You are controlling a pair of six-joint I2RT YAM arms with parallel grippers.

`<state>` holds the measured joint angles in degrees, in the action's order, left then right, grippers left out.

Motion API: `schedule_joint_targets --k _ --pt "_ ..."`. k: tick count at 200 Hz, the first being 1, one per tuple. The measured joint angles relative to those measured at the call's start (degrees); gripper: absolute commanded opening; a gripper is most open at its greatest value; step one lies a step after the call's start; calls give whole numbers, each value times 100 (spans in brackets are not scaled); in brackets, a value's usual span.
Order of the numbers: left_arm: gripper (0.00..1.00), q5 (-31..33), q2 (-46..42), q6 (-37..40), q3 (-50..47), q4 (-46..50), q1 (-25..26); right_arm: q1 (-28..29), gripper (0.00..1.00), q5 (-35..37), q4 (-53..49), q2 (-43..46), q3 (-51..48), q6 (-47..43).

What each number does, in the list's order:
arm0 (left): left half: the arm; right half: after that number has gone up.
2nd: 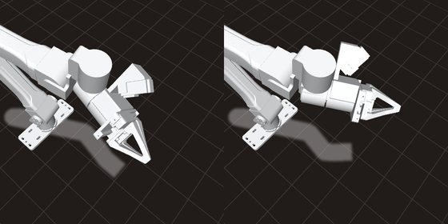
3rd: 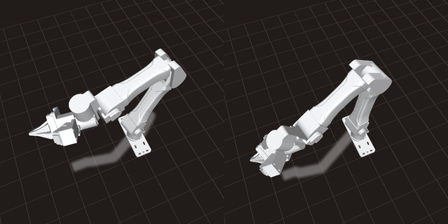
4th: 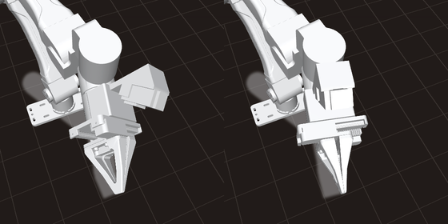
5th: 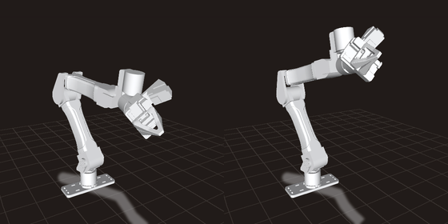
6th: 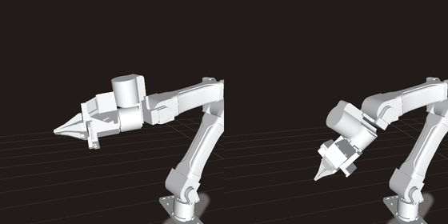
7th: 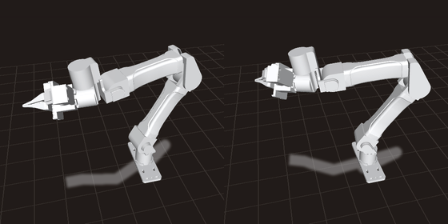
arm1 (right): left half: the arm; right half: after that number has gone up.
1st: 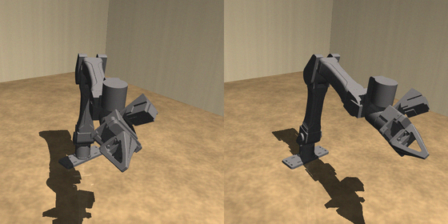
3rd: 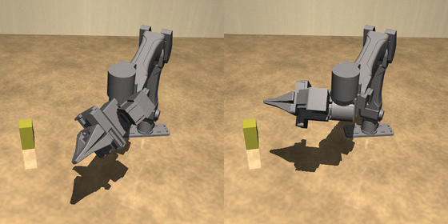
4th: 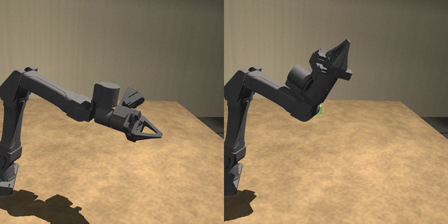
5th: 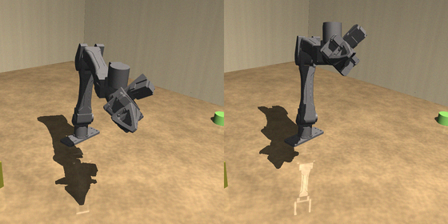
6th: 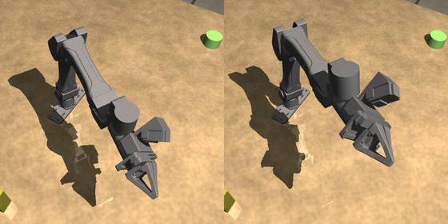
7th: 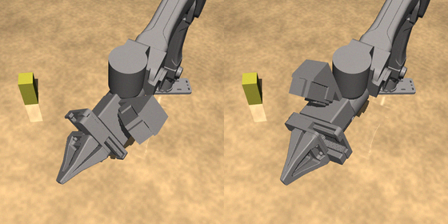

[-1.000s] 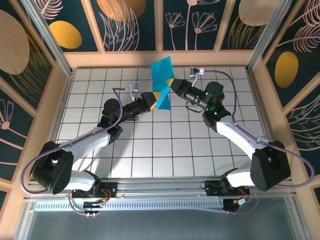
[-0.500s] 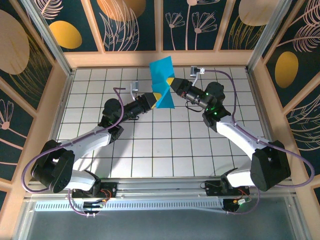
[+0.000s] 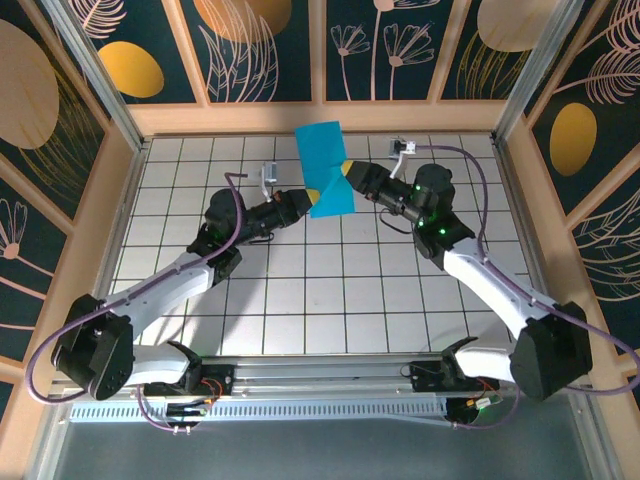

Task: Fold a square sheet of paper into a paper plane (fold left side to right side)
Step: Turn over the paper at the center of the table.

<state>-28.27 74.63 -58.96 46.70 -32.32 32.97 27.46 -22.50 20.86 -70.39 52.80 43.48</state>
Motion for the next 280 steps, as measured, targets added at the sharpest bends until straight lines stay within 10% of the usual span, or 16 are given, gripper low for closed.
schedule_joint_targets --k 41,77,159,234,280 --pt "0 1176 83 1727 1298 3005 256 -197 55 1432 -1672 376 4 -841" --pt "0 3440 1008 2686 2850 5733 1165 -553 67 2406 -2564 651 -304 -1198" --pt "0 6787 3696 1528 4859 9630 2420 -1132 82 3106 -3200 1196 -861 -1453" --pt "0 6297 4780 1025 4999 9680 2433 -1292 82 2920 -3180 1283 -1158 -1449" --pt "21 5359 5018 1145 4999 9092 2398 -1346 82 2723 -3152 1314 -1174 -1449"
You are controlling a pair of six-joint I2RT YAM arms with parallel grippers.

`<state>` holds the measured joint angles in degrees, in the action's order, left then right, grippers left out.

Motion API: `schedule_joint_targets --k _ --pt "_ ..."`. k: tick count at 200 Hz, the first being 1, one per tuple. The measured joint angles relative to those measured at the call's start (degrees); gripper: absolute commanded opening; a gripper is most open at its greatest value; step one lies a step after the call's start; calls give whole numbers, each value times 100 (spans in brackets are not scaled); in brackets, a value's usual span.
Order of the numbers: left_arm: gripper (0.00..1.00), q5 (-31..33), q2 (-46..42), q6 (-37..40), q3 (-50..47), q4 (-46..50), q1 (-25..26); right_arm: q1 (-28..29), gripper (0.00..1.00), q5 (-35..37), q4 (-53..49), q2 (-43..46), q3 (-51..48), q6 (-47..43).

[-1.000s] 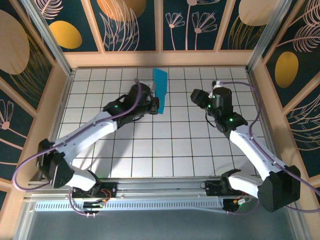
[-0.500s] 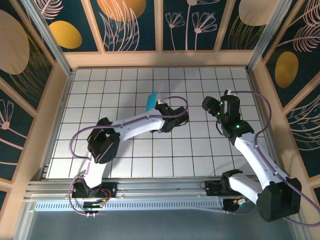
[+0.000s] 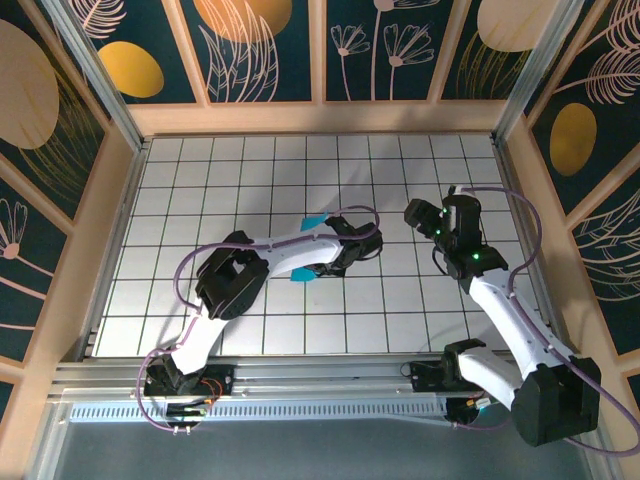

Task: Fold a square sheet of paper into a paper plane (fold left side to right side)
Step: Turn over the paper at the center of the table, then third fold the triangle at the center of the table.

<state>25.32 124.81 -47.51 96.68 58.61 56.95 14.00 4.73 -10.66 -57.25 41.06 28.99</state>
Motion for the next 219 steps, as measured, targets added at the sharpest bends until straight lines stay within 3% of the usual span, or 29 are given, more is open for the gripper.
schedule_joint_targets --k 67,95,147,192,219 --pt "45 -1600 -44 181 -50 -1099 -428 -57 81 -358 9 -42 -50 -22" --pt "50 -2369 -546 225 -448 -1829 -723 -79 74 -691 -37 -240 4 -68" --pt "55 -3624 -2363 199 -2092 -3617 -1768 17 39 -2192 214 -881 101 396" --pt "57 -4406 -3445 -286 -3906 -5421 -2879 1178 8 -3086 1300 -2159 94 1309" --pt "57 -4597 -3709 -533 -4642 -5963 -3289 1580 1 -3329 2017 -3042 87 1794"
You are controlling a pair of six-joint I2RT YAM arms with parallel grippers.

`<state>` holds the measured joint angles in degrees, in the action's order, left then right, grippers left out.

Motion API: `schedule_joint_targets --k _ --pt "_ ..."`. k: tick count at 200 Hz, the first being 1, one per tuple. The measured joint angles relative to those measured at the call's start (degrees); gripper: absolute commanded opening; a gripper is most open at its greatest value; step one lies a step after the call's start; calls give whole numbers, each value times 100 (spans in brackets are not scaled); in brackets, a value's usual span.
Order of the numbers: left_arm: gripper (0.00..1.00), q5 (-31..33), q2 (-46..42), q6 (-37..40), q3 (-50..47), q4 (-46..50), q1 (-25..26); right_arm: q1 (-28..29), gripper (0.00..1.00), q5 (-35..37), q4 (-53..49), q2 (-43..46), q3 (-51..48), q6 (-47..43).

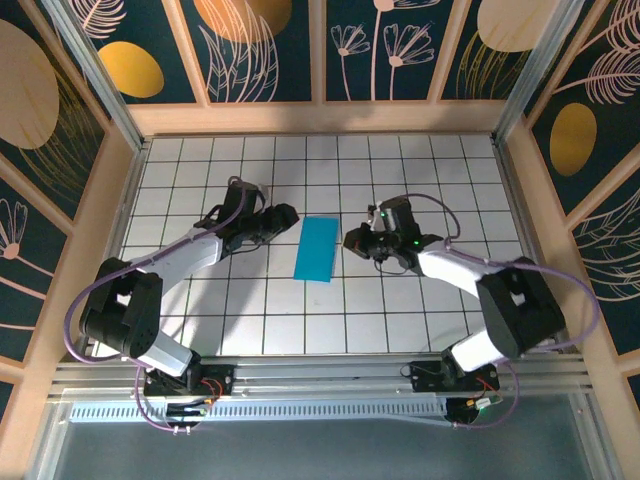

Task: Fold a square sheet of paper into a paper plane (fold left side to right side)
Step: Third fold the triangle at the center of the table.

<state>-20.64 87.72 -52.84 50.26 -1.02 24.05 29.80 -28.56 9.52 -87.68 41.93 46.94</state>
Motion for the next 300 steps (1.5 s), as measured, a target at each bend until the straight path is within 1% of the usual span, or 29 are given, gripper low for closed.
schedule_joint_targets --k 36,71,146,175,215,269,289,300 --pt "56 -107 -81 -85 -310 -295 -81 96 0 -48 343 -896 160 188" --pt "56 -144 -101 -81 -413 -348 -81 96 0 -131 518 -1443 522 186" --pt "56 -142 -101 24 -413 -291 -81 146 0 -149 404 -1838 776 133" --pt "53 -181 -44 114 -413 -210 -81 214 0 -153 162 -2006 857 -15" --pt "46 -468 201 264 -411 -103 -81 214 0 -146 -299 -2081 1139 -590" --pt "41 -813 363 387 -496 -17 -42 190 0 -160 -671 -2116 1325 -1663" --pt "40 -922 551 439 -496 2 28 107 0 -225 -750 -2116 1340 -1950" --pt "37 -935 664 463 -496 33 83 76 0 -247 -802 -2114 1357 -2055"
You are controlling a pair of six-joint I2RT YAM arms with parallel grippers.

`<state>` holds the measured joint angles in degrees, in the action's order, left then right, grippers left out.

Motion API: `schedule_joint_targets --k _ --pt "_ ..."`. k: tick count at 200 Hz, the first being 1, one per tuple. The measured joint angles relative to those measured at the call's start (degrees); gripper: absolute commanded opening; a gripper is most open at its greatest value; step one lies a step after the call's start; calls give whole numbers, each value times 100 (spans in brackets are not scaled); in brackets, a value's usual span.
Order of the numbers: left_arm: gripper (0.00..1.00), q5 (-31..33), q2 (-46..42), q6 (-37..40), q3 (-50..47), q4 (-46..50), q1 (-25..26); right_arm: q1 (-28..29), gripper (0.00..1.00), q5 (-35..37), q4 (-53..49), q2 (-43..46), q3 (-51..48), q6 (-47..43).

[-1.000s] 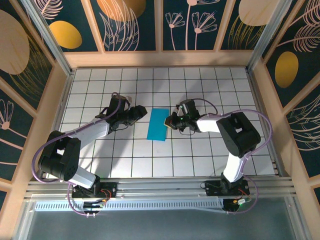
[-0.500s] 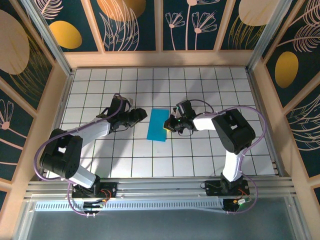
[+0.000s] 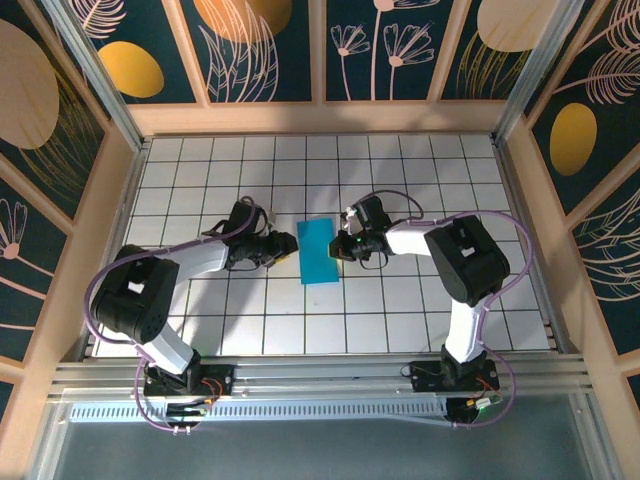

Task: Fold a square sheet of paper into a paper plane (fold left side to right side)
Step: Third fold the triangle at the center of the table.

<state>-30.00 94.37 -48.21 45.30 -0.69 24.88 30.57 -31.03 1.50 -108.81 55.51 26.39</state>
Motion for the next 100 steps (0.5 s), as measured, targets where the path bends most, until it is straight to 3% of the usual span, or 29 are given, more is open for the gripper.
schedule_joint_targets --k 100 --pt "31 2 774 109 376 85 203 -15 0 -4 -66 -2 28 -205"
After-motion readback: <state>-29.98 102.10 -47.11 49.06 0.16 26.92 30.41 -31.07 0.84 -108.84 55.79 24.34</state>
